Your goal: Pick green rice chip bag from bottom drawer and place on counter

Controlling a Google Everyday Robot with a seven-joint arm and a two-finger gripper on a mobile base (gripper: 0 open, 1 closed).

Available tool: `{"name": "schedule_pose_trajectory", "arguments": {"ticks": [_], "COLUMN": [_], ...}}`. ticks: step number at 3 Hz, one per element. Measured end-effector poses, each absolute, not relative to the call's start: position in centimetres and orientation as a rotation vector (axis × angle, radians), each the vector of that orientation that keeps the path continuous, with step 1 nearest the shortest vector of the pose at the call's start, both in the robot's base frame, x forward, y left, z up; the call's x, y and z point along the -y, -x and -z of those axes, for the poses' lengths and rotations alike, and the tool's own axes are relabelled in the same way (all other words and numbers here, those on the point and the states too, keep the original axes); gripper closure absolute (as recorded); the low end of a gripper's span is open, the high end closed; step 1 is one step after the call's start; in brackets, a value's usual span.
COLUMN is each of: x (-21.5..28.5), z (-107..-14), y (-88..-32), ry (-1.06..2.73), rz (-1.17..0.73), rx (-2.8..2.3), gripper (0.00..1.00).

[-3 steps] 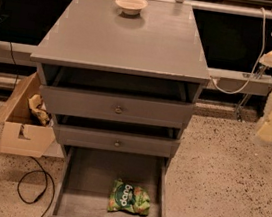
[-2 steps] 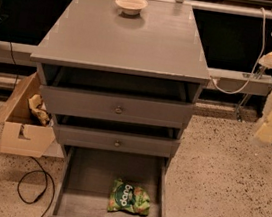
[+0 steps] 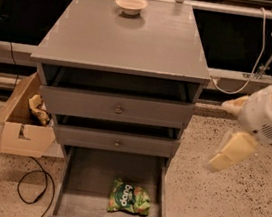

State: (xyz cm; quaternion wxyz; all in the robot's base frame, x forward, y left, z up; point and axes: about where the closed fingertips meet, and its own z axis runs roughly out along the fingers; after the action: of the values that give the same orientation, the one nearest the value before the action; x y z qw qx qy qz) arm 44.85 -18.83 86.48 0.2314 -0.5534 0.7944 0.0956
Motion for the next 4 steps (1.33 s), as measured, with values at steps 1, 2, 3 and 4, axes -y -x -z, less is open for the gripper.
{"name": "schedule_pose_trajectory", "arguments": {"ticks": [1, 2, 3, 4], "x": [16.7, 16.7, 16.0, 13.6], "z": [-82.2, -82.2, -78.0, -69.3], "y": [-46.5, -46.5, -47.1, -48.4], "ry": [1.422, 1.422, 1.435, 1.426], "rz": [-0.347, -0.347, -0.355, -0.461], "rx": [-2.127, -2.127, -2.137, -2.105], "gripper": [0.00, 0.00, 0.00, 0.00]}}
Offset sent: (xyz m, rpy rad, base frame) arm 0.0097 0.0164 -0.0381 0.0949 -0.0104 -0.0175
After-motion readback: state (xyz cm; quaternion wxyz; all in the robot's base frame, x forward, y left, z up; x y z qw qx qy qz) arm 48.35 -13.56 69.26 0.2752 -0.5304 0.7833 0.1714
